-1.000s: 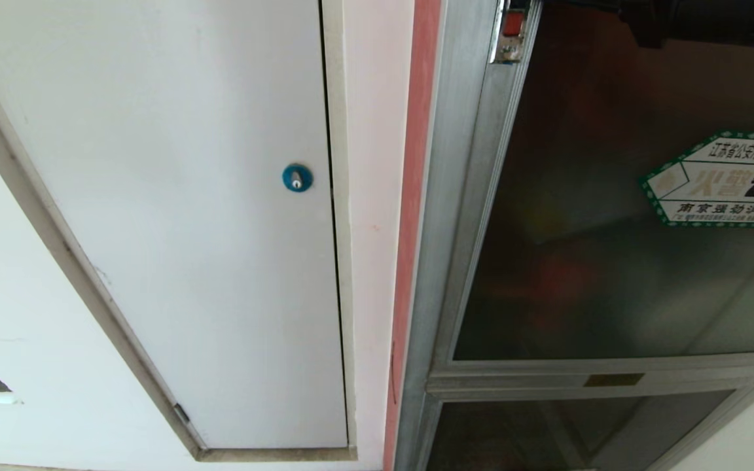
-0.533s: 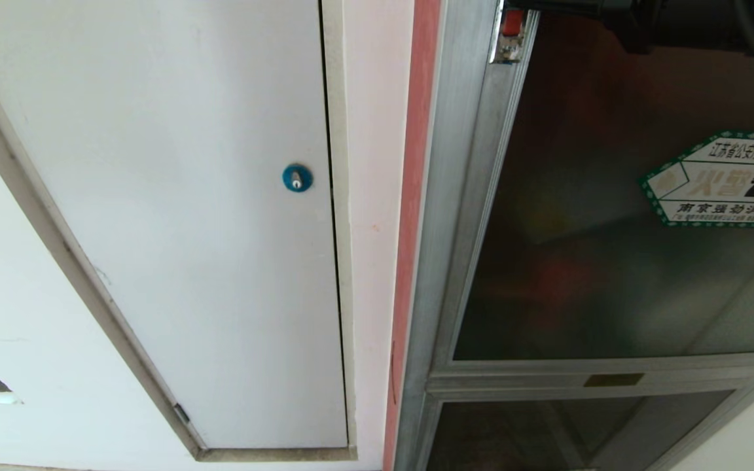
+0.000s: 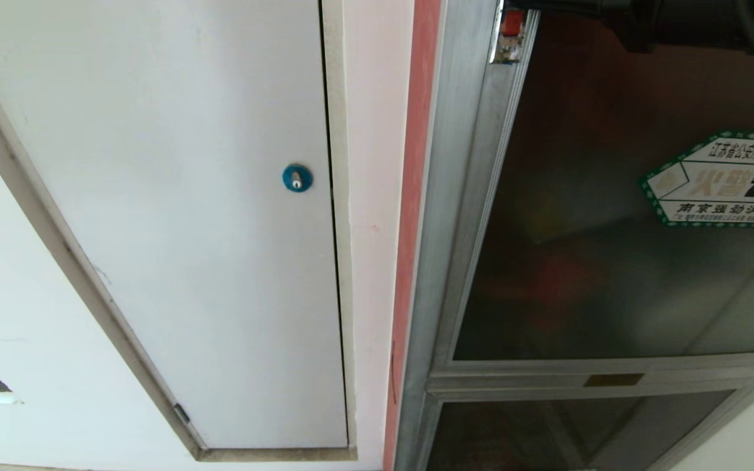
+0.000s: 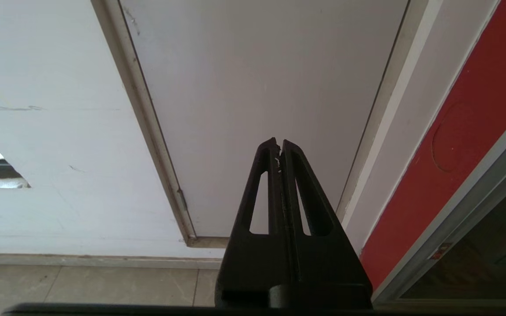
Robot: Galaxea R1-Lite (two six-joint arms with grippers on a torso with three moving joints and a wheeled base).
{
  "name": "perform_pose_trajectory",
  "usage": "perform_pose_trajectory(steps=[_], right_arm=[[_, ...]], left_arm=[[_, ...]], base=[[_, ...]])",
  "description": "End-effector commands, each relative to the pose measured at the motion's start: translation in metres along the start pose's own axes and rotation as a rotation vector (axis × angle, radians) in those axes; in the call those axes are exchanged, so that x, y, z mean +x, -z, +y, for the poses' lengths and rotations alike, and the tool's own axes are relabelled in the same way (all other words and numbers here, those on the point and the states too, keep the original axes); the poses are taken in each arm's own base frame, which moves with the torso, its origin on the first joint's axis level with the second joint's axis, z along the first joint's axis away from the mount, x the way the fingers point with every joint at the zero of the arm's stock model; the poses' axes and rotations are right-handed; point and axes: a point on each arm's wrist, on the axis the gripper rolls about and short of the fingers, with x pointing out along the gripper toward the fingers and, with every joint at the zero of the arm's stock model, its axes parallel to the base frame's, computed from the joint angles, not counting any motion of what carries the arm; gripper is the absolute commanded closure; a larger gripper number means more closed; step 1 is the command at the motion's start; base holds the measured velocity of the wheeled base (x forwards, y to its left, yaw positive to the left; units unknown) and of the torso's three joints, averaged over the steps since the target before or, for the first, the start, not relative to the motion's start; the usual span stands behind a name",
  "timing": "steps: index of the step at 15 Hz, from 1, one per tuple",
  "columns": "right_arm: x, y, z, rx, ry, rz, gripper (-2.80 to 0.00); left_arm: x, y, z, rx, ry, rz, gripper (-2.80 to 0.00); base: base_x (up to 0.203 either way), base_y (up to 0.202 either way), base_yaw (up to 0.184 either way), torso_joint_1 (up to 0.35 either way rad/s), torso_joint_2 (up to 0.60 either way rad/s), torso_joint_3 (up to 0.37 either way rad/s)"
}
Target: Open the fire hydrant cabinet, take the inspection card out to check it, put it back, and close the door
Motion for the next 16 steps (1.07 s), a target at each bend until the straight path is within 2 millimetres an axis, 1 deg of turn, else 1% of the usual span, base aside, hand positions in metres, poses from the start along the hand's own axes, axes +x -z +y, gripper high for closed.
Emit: perform_pose_trajectory(steps=[1, 4, 10, 16], right_arm=[[-0.004, -0.003, 0.002, -0.002, -0.008, -0.014, 0.00], [-0.010, -0.007, 0.004, -0.005, -0.016, -0.030, 0.00], [-0.012, -0.010, 0.005, -0.007, -0.018, -0.039, 0.00], [-0.020, -0.012, 0.008, -0.005, -0.028, -0.047, 0.00]], left_arm=[[0.000, 0.000, 0.000, 0.000, -0.001, 0.000, 0.00], [0.000, 0.000, 0.000, 0.000, -0.001, 0.001, 0.00], [0.000, 0.000, 0.000, 0.000, -0.001, 0.003, 0.00], [0.000, 0.000, 0.000, 0.000, -0.001, 0.003, 0.00]], base=[[0.000, 0.000, 0.000, 0.000, 0.00, 0.000], [0.000, 0.000, 0.000, 0.000, 0.00, 0.000], [0.000, 0.000, 0.000, 0.000, 0.00, 0.000], [0.000, 0.000, 0.000, 0.000, 0.00, 0.000]])
